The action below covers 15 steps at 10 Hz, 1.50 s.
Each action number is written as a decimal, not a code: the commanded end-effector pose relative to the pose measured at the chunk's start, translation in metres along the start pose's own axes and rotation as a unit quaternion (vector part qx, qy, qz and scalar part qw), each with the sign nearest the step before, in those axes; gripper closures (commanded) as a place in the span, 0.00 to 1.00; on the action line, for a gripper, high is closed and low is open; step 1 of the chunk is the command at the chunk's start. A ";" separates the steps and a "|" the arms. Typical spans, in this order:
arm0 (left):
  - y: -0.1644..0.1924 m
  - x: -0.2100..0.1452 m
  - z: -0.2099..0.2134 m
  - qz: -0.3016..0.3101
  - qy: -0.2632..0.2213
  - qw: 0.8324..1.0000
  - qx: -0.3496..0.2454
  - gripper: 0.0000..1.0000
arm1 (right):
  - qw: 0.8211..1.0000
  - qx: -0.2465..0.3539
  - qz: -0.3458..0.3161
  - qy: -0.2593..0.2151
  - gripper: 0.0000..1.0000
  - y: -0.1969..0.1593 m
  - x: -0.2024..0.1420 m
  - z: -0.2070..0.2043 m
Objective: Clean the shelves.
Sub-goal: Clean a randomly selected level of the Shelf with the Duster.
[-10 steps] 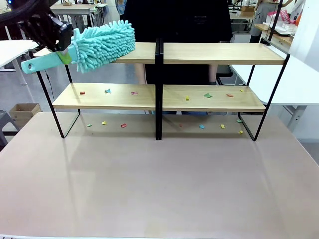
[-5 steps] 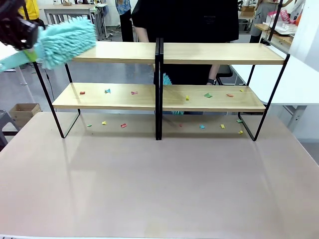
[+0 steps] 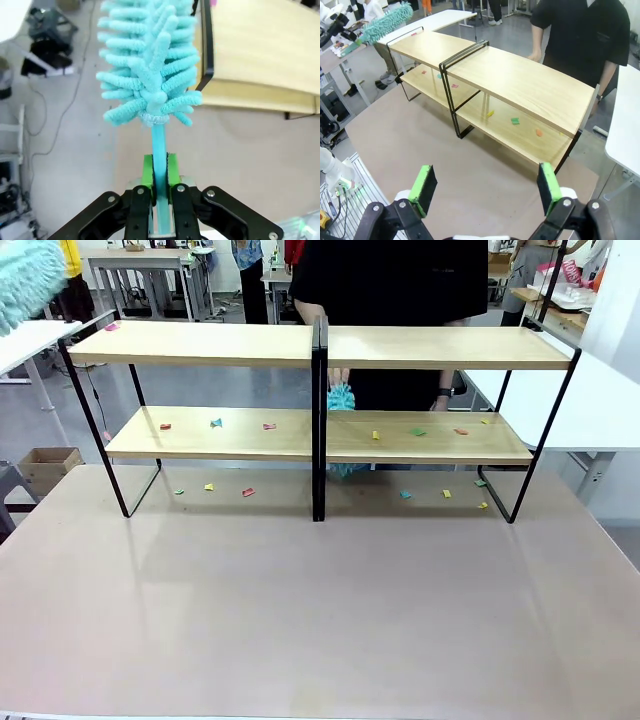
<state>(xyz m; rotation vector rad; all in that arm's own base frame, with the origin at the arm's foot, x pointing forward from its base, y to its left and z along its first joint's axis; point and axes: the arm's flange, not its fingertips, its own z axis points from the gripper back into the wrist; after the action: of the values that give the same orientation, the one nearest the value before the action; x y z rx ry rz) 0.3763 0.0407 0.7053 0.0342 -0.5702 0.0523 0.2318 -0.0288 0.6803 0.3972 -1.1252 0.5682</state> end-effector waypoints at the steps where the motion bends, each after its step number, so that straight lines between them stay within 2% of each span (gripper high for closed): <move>1: -0.011 -0.017 0.007 -0.032 -0.014 0.997 -0.073 0.87 | 1.000 0.001 0.000 -0.001 0.00 0.000 0.000 -0.001; 4: -0.010 -0.018 0.008 -0.042 0.008 0.994 -0.104 0.87 | 1.000 0.001 0.000 -0.001 0.00 0.000 0.000 -0.001; 5: -0.014 -0.021 0.009 -0.063 0.020 0.989 -0.134 0.87 | 1.000 0.001 0.000 -0.001 0.00 0.000 0.000 -0.001; 8: -0.024 -0.042 0.037 -0.138 0.027 0.962 -0.235 0.87 | 1.000 0.001 0.000 -0.001 0.00 0.000 0.000 -0.001; 10: 0.001 -0.060 0.065 -0.208 0.058 0.931 -0.295 0.87 | 1.000 0.001 0.000 -0.001 0.00 0.000 0.000 -0.001; 11: 0.013 -0.067 0.070 -0.217 0.072 0.925 -0.303 0.87 | 1.000 0.001 0.000 -0.001 0.00 0.000 0.000 -0.001; 12: 0.022 -0.080 0.079 -0.263 0.092 0.904 -0.323 0.87 | 1.000 0.001 0.000 -0.001 0.00 0.000 0.000 -0.001; 13: 0.043 -0.097 0.093 -0.367 0.104 0.860 -0.339 0.87 | 1.000 0.001 0.000 -0.001 0.00 0.000 0.000 -0.001; 14: 0.073 -0.106 0.103 -0.370 0.091 0.861 -0.337 0.87 | 1.000 0.001 0.000 -0.001 0.00 0.000 0.000 -0.001; 15: 0.102 -0.112 0.108 -0.338 0.073 0.874 -0.342 0.87 | 1.000 0.001 0.000 -0.001 0.00 0.000 0.000 -0.001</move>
<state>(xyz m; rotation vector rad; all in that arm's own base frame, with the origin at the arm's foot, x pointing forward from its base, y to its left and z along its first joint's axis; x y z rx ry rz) 0.2176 0.1058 0.7282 -0.4614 -0.3139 -0.8413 0.2317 -0.0288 0.6804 0.3973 -1.1254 0.5682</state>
